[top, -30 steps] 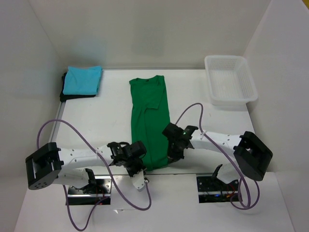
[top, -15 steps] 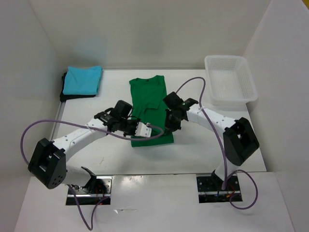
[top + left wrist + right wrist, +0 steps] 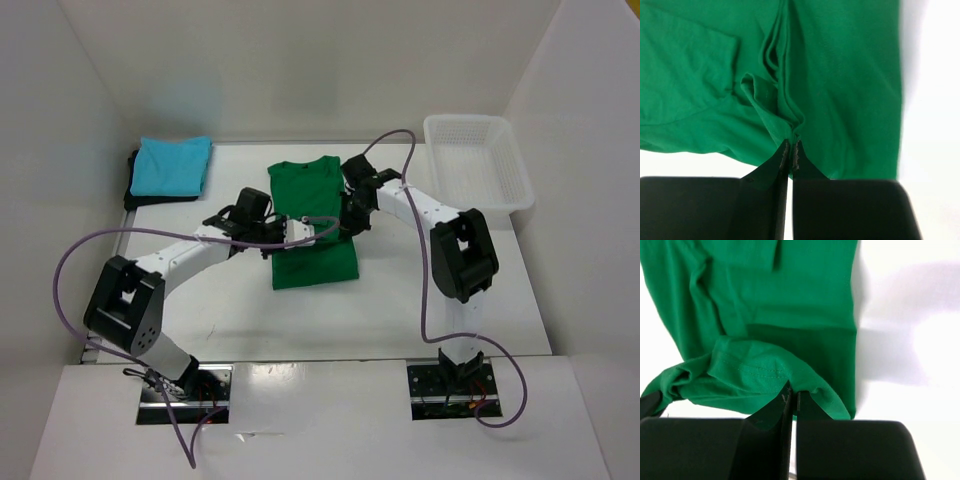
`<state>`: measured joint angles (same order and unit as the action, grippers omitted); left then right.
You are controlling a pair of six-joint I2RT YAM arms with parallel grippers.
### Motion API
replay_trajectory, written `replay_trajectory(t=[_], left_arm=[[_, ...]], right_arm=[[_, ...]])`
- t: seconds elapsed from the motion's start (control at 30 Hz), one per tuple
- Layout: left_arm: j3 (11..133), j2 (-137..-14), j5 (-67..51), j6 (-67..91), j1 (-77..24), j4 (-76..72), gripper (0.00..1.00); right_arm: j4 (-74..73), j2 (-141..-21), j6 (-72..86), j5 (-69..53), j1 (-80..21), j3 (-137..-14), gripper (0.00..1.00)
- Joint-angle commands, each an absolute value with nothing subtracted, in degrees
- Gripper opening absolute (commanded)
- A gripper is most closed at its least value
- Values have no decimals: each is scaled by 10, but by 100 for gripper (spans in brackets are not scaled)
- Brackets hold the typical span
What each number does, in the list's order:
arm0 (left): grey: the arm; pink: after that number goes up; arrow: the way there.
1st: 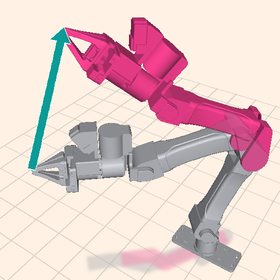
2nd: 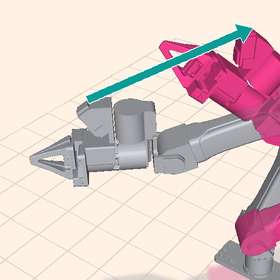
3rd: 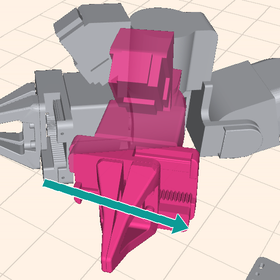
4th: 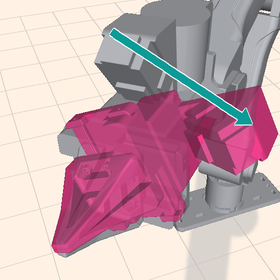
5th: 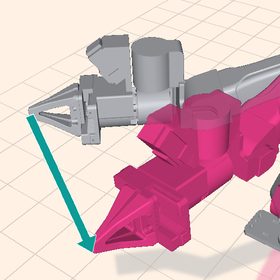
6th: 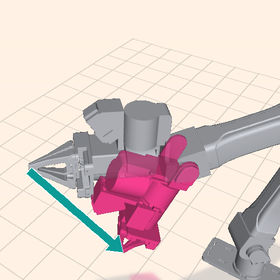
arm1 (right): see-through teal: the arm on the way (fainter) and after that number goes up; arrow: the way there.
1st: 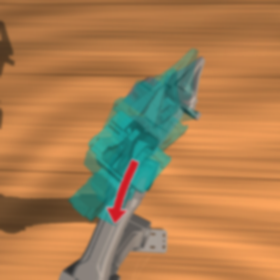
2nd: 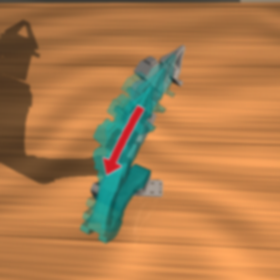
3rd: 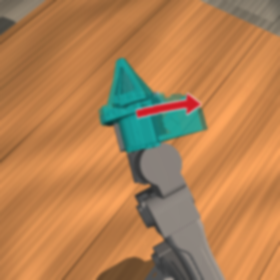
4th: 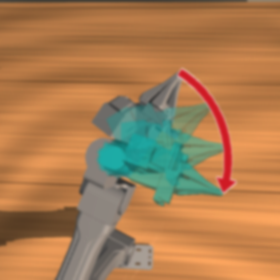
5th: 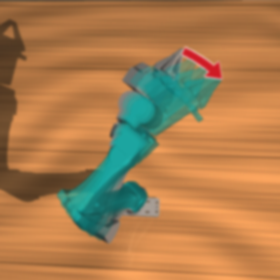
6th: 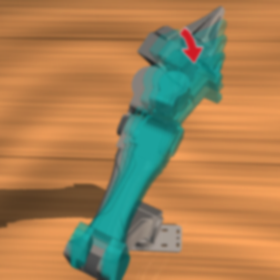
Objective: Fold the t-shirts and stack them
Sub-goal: Fold the folded rectangular tshirt in 1/3 of the way
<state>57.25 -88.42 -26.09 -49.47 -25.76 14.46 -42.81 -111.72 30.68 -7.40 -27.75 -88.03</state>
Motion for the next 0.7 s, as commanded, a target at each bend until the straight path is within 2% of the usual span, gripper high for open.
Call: replay_trajectory(t=[0.0, 0.43, 0.53, 0.57, 0.63, 0.67], left_arm=[[611, -919, -270, -475, -237, 105, 0], [648, -993, -270, -482, -192, 67, 0], [648, -999, -270, -489, -192, 67, 6], [648, -1005, -270, -489, -192, 67, 9], [648, -1010, -270, -494, -192, 61, 16], [642, -1010, -270, -499, -192, 53, 16]], right_arm=[[-431, -1143, 276, -87, -265, -932, 0], [-438, -1213, 265, -119, -243, -996, 0], [-444, -1226, 265, -113, -238, -1001, 1], [-449, -1231, 265, -113, -238, -1007, 7], [-457, -1239, 265, -113, -225, -1020, 11], [-464, -1245, 265, -108, -225, -1033, 11]])
